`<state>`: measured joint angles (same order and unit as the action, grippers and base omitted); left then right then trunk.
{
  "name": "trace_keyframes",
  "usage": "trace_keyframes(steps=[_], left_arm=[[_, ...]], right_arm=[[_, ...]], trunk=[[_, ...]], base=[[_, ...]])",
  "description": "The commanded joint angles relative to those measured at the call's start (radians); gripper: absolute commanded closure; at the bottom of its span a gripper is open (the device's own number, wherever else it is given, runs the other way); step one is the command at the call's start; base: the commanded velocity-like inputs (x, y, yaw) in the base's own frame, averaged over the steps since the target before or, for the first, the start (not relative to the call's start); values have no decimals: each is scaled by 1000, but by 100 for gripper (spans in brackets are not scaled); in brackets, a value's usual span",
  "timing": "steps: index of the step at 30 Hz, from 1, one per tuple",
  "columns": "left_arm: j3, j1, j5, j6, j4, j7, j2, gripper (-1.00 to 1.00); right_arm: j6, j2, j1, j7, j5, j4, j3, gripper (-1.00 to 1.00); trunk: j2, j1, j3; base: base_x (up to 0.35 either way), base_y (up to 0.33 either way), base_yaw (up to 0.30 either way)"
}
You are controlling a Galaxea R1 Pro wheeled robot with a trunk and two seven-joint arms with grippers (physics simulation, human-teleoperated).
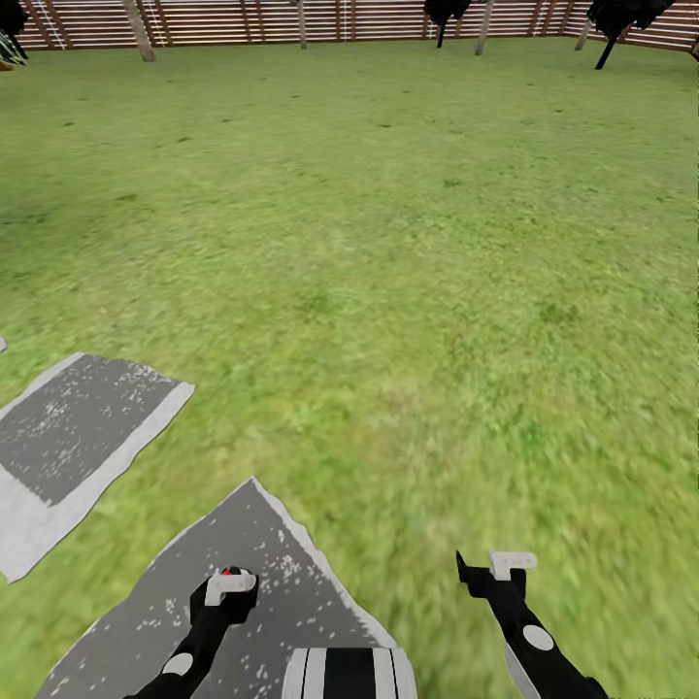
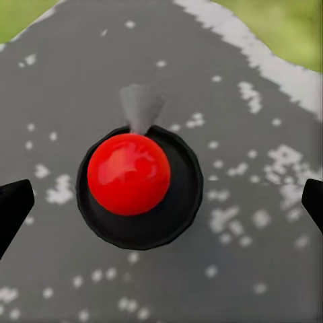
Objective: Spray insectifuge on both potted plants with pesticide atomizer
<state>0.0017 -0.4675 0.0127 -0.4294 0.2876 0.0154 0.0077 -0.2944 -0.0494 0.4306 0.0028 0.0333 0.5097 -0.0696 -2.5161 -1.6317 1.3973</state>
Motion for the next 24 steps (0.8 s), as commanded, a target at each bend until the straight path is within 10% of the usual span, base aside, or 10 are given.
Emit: trace_keyframes(steps=[1, 11, 12, 24], left_arm=[[0, 0, 1, -3, -1, 1, 0, -100], [0, 0, 1, -3, -1, 1, 0, -100], [0, 0, 1, -3, -1, 1, 0, 100], [2, -1, 1, -2, -1, 3, 1, 100]], right_arm=[[-3, 0, 0, 0, 4, -1, -3, -100], [-3, 0, 0, 0, 4, -2, -3, -100], [-3, 0, 0, 0, 4, -2, -3, -100], [-3, 0, 0, 0, 4, -2, -3, -100]], trunk=[[0, 0, 1], [0, 0, 1], [0, 0, 1], [0, 0, 1]], base=[[0, 0, -25], [0, 0, -4], [0, 0, 0], [0, 0, 0]])
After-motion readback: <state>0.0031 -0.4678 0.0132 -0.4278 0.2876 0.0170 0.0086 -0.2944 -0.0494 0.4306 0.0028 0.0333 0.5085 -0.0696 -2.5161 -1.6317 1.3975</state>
